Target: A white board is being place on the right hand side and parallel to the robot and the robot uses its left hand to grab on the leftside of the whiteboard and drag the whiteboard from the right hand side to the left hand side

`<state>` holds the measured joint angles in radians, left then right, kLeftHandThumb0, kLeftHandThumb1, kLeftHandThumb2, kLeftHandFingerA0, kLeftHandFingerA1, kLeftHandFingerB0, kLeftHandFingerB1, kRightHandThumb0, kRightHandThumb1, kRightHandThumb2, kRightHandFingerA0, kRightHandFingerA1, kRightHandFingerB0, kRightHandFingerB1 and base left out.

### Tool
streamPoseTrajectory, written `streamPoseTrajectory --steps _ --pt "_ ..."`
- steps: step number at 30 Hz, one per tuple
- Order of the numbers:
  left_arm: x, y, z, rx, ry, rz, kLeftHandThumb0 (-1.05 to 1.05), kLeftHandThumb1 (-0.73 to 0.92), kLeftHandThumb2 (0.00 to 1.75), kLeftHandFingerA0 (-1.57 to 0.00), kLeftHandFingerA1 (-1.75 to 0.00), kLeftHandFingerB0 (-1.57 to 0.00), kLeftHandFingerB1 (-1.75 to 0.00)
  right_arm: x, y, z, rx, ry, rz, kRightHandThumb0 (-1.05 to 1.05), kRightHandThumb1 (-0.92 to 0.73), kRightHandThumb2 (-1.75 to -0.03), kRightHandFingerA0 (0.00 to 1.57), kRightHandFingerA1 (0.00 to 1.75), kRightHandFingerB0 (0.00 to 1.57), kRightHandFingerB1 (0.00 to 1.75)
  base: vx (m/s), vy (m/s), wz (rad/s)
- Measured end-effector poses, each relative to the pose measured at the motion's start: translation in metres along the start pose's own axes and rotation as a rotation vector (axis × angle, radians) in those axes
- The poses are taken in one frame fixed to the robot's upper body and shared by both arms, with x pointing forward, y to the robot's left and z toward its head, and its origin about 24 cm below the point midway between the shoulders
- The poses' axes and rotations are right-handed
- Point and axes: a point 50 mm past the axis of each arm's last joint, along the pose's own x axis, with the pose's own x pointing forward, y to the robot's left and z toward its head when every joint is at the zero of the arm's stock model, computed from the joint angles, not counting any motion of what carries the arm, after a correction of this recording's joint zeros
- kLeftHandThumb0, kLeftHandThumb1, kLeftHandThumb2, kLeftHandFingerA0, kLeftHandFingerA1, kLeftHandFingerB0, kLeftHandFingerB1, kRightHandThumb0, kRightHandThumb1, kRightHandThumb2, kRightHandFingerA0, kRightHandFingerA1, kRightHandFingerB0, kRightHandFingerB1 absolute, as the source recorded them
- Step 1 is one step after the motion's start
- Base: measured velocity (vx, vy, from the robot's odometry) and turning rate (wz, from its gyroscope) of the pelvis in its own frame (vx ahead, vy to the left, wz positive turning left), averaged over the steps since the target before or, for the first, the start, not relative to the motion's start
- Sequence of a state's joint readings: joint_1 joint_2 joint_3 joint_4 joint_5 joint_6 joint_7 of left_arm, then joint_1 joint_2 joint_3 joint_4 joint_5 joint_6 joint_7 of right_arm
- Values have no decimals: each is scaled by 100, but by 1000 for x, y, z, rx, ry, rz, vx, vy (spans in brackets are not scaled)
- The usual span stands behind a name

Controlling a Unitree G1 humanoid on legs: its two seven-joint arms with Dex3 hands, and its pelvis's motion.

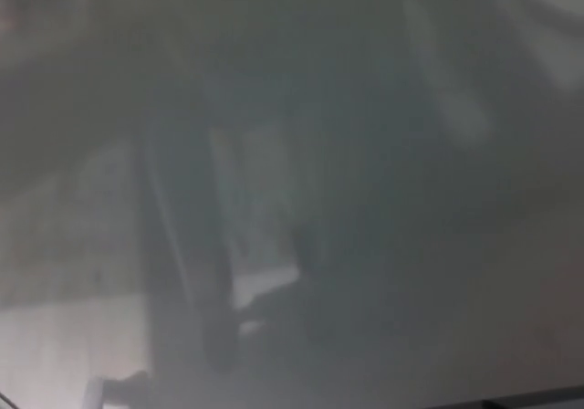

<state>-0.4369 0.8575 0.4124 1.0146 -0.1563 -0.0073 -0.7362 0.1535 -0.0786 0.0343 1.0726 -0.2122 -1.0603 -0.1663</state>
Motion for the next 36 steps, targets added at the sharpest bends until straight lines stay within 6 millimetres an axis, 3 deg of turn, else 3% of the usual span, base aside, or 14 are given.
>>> streamPoseTrajectory --steps 9,10,11,17,21,28,29,30,31,32,33,34,35,36 --pt "-10 16 5 6 62 -22 13 85 65 -78 -87 -76 -67 -2 0 -1 2 7 5 -68 -77 -72 62 82 15 67 0 0 0" --pt "-10 17 6 20 72 -29 12 84 65 -78 -85 -76 -66 -2 0 -1 2 7 6 -69 -60 -106 60 81 17 63 0 0 0" --pt "-10 17 7 25 76 -34 10 82 64 -77 -85 -75 -66 -2 0 -1 2 7 5 -68 -78 -72 62 82 14 67 0 0 0" --pt "-7 13 12 60 89 -87 5 78 62 -73 -70 -79 -66 -2 0 -1 1 8 6 -68 -75 -73 62 84 13 68 0 0 0" --pt "-5 11 14 91 93 -119 1 75 61 -72 -88 -81 -68 -2 0 -2 1 11 6 -68 -77 -73 62 84 13 70 0 0 0" --pt "-2 6 21 114 83 -170 4 76 62 -78 -82 -79 -65 -2 1 -2 0 13 6 -69 -76 -73 62 84 13 67 0 0 0" --pt "-2 6 22 119 81 -175 -9 73 61 -62 -52 -58 -45 -2 1 -2 0 13 6 -69 -75 -73 62 83 14 66 0 0 0" --pt "-2 6 23 121 78 -178 -9 73 61 -62 -52 -58 -45 -2 1 -2 -1 14 6 -69 -75 -73 62 83 14 66 0 0 0" --pt "-1 5 24 135 73 -180 -23 66 64 -25 -38 -26 -33 -2 1 -2 -1 14 6 -69 -75 -73 63 83 14 66 0 0 0" --pt "-1 5 26 148 65 -180 -26 48 72 0 -12 0 -11 -2 1 -2 -1 14 6 -68 -59 -105 64 83 17 63 0 0 0" --pt "-1 5 27 157 57 -182 -26 48 72 0 -12 0 -11 -2 1 -2 -1 14 6 -68 -59 -105 64 83 17 63 0 0 0" --pt "-1 4 28 166 47 -183 -26 49 70 0 -2 0 0 -2 1 -2 -1 15 6 -68 -76 -72 63 84 14 67 0 0 0" --pt "0 4 30 174 37 -184 -29 52 55 0 0 0 0 -2 1 -2 -1 15 6 -70 -60 -104 64 83 18 64 0 0 0" --pt "0 4 32 183 26 -182 -29 52 55 0 0 0 0 -1 1 -2 -1 14 5 -70 -60 -104 64 83 18 64 0 0 0"
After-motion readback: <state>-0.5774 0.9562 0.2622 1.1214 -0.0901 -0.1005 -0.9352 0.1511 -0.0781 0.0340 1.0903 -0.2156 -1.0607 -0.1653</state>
